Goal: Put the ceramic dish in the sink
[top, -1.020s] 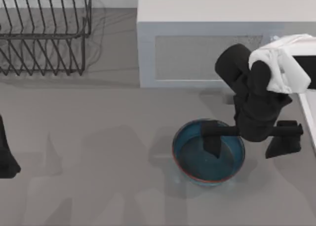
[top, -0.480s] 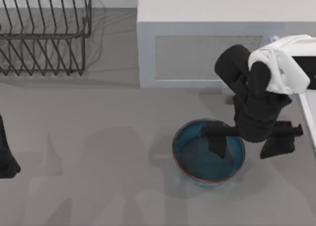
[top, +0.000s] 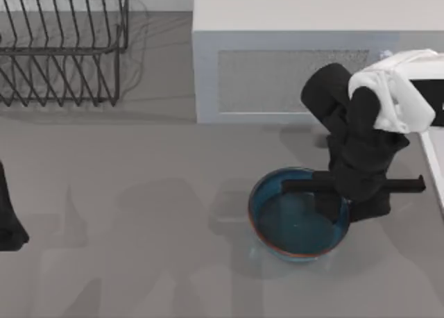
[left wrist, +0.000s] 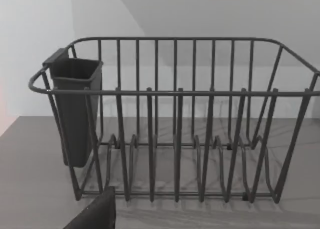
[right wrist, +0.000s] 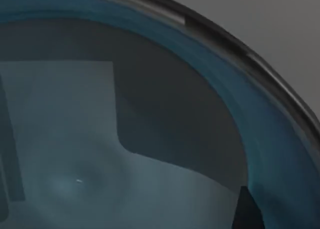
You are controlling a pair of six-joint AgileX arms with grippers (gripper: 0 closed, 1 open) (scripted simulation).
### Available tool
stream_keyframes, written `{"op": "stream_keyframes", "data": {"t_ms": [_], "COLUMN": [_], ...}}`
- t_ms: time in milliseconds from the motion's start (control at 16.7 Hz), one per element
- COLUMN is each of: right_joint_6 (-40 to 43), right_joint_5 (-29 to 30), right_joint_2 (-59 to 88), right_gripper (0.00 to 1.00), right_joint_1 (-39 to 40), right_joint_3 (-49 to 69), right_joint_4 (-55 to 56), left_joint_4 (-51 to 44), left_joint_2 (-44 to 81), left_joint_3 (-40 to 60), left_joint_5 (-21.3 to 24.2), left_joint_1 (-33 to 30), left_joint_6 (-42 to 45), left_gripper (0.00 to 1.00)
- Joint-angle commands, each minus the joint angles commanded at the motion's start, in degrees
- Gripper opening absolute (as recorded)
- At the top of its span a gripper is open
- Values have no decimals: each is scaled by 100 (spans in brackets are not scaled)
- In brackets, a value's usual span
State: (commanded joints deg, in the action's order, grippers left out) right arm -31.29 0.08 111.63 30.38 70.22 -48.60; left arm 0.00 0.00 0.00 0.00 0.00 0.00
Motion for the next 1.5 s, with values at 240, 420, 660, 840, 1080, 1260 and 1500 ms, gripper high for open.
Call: {"op": "stream_keyframes", "data": {"t_ms": [240,420,660,840,1080,1260,1500], "right_joint_6": [0,0,1,-4,5,23,40], "right_joint_5": [0,0,3,3,1,0,0], "right_joint_2": [0,0,-12,-82,-320,-524,-643], "right_gripper": [0,0,0,0,0,0,0], "right_joint_1": [0,0,2,10,-4,-22,-36], "right_joint_3": [0,0,90,632,1688,2385,2665], "right_joint_4": [0,0,-95,-684,-2180,-3012,-3299], "left_joint_4": [0,0,0,0,0,0,0], "left_joint_2": [0,0,0,0,0,0,0], "left_joint_3": [0,0,0,0,0,0,0], "left_joint_5": [0,0,0,0,0,0,0], "left_joint_1": [0,0,0,0,0,0,0], "left_joint_6": [0,0,0,0,0,0,0], "left_gripper": [100,100,100,100,100,100,100]}}
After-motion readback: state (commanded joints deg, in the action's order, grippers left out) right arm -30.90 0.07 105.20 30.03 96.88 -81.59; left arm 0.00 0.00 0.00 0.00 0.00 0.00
